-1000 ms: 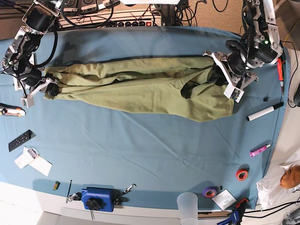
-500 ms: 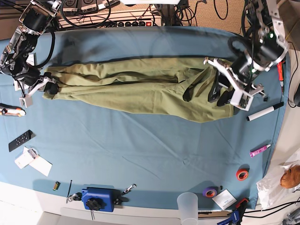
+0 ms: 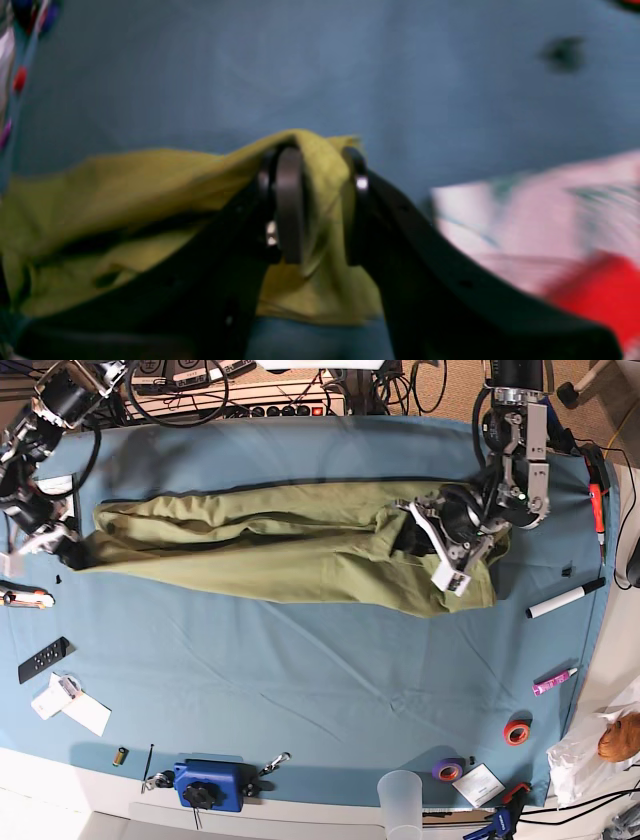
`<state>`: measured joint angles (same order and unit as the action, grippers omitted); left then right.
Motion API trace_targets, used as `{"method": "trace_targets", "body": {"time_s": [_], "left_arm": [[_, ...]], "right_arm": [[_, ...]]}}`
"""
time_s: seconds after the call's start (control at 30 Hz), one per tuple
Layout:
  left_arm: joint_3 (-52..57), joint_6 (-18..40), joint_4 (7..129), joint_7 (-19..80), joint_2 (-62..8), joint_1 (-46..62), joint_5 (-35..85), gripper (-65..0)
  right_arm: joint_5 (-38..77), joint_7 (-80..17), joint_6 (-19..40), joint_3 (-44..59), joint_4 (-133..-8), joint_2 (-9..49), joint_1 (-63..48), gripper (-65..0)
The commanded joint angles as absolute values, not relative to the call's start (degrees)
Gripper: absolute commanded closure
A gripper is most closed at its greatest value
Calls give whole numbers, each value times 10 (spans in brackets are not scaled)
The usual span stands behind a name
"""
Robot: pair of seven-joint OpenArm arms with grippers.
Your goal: Layout the t-shirt on the table in an organized manner, then fold the t-shirt properly
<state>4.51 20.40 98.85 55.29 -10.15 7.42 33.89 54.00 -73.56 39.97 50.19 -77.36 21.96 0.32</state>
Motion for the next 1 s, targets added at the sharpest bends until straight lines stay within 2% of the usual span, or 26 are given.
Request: {"method": "trace_targets", "body": {"time_s": [0.0, 0.1, 0.17, 0.53, 0.87, 0.97], "left_arm": [[42, 207, 998, 553, -103, 69, 337, -174], [33, 206, 997, 550, -103, 70, 315, -174], [30, 206, 994, 550, -103, 70, 298, -174], [30, 206, 992, 550, -103, 70, 281, -174], [30, 206, 993, 550, -103, 70, 281, -174], [30, 206, 993, 550, -103, 70, 281, -174]], "right_arm": [[551, -731, 400, 518, -783, 236, 10, -136], [552, -764, 400, 534, -783, 246, 5, -237], [572, -765, 400, 533, -783, 253, -3, -260], [611, -800, 400, 532, -783, 254, -36, -260], [587, -800, 400, 533, -783, 255, -83, -260], [566, -763, 400, 533, -783, 256, -82, -260]]}}
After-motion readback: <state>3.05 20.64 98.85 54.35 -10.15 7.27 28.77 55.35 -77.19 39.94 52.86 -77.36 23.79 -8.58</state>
